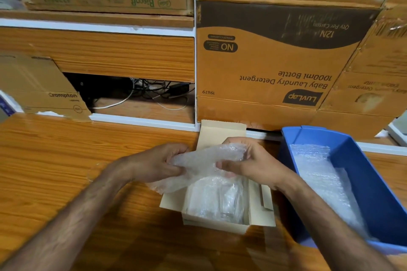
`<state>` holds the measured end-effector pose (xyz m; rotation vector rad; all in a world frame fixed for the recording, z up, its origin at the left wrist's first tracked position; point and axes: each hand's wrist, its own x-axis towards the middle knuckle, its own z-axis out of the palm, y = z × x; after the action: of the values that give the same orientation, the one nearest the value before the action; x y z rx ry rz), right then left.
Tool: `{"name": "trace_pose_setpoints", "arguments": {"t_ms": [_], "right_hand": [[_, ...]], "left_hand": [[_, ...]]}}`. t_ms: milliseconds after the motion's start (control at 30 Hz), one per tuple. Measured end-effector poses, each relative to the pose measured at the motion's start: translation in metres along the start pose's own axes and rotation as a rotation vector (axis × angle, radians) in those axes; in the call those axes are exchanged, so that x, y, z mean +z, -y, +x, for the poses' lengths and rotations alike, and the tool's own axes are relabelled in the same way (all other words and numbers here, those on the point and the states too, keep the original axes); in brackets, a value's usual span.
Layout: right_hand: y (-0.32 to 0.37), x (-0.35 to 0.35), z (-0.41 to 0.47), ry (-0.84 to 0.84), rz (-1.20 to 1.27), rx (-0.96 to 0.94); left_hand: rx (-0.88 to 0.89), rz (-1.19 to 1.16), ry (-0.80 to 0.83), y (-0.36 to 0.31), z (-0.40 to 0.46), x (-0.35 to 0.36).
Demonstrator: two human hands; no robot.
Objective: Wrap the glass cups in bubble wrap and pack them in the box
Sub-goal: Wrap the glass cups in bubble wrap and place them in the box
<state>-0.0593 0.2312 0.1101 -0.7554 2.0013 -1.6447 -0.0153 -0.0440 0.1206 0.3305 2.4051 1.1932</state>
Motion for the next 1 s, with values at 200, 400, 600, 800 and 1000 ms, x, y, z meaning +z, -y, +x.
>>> {"name": "trace_pose_setpoints", "arguments": {"t_ms": [200, 400, 600, 800, 1000], "right_hand": [[-0.013, -0.002, 0.008, -0.059, 0.042, -0.081], [-0.011, 0.0, 0.014, -0.185, 0.035, -0.071], [-0.012, 0.022, 0.006, -0.487, 0.612, 0.221], [-0.035, 0.061, 0.002, -0.41, 0.462, 0.223], [-0.021, 0.049, 0.013, -0.602, 0.041, 0.02]], "left_hand": [[-0.013, -0.219, 0.047, -0.001, 0.0, 0.0], [-0.038, -0.383, 0.09, 0.002, 0.004, 0.005], [-0.044, -0.594, -0.16, 0.008, 0.015, 0.03], [0.045, -0.668, -0.314, 0.0, 0.021, 0.062], [0.023, -0.702, -0.563, -0.012, 0.025, 0.058]]}}
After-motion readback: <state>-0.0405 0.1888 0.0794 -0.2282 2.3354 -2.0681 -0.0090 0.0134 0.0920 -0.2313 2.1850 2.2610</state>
